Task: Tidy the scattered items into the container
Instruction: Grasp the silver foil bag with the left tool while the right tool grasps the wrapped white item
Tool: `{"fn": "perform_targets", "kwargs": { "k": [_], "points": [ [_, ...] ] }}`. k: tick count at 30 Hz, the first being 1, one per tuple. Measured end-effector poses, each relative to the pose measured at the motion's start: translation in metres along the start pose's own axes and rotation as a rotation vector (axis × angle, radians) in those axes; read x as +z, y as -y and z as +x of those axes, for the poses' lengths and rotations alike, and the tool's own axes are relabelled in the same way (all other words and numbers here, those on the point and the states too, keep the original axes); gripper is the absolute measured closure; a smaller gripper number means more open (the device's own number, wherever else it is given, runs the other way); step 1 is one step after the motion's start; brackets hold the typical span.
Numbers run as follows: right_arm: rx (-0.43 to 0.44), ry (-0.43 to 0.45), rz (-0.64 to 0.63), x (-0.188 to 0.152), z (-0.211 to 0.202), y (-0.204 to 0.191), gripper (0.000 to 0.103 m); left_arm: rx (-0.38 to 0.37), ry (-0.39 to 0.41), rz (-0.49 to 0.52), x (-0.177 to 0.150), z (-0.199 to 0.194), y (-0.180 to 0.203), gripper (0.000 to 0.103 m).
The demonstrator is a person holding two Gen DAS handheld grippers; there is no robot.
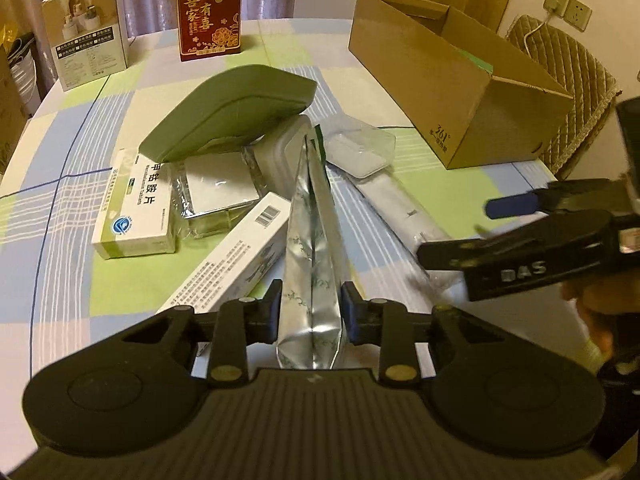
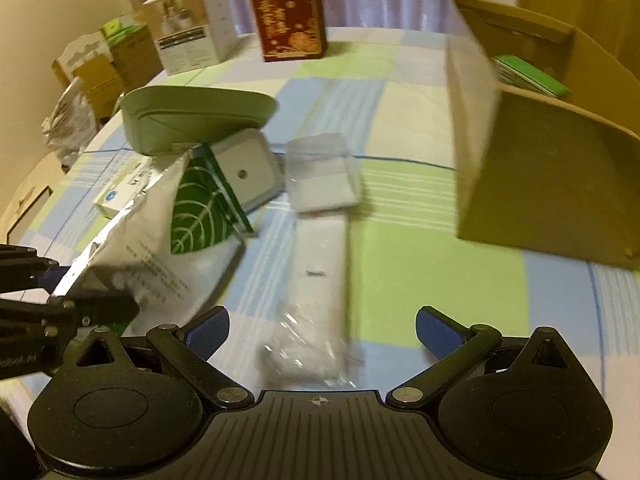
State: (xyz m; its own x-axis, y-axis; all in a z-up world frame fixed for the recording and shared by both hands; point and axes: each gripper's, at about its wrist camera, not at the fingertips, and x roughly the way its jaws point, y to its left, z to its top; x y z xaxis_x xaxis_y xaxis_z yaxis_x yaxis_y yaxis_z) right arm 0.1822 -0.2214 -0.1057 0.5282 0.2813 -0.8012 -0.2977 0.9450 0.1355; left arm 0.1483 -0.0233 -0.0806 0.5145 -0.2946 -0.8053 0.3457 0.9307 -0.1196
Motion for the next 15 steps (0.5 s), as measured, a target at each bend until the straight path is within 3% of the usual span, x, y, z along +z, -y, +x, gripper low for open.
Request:
{"fn": "perform_targets", "kwargs": {
  "k": [2, 4, 8, 9, 11, 15],
  "points": [
    [-0.01, 0.007, -0.028, 0.002, 0.008, -0.005, 0.0, -0.004, -0.001, 0.002, 0.0, -0.001, -0.001, 0.076],
    [-0.016, 0.0, -0.051, 0.003, 0.016, -0.008, 0.017, -0.005, -0.003, 0.003, 0.0, -0.001, -0.001, 0.076],
    [-0.038, -0.026, -0.084, 0.0, 0.031, -0.01, 0.02, -0.005, -0.004, 0.007, -0.002, 0.0, -0.002, 0.068],
    [-0.044, -0.028, -0.096, -0.001, 0.032, -0.011, 0.029, -0.003, -0.005, 0.009, -0.002, 0.0, -0.002, 0.068],
    [-0.054, -0.02, -0.11, -0.004, 0.031, -0.013, 0.032, -0.002, -0.007, 0.018, -0.002, 0.001, -0.001, 0.064],
    [-0.061, -0.011, -0.117, -0.006, 0.027, -0.015, 0.059, 0.008, -0.005, 0.066, 0.002, 0.006, 0.004, 0.06]
  ]
}}
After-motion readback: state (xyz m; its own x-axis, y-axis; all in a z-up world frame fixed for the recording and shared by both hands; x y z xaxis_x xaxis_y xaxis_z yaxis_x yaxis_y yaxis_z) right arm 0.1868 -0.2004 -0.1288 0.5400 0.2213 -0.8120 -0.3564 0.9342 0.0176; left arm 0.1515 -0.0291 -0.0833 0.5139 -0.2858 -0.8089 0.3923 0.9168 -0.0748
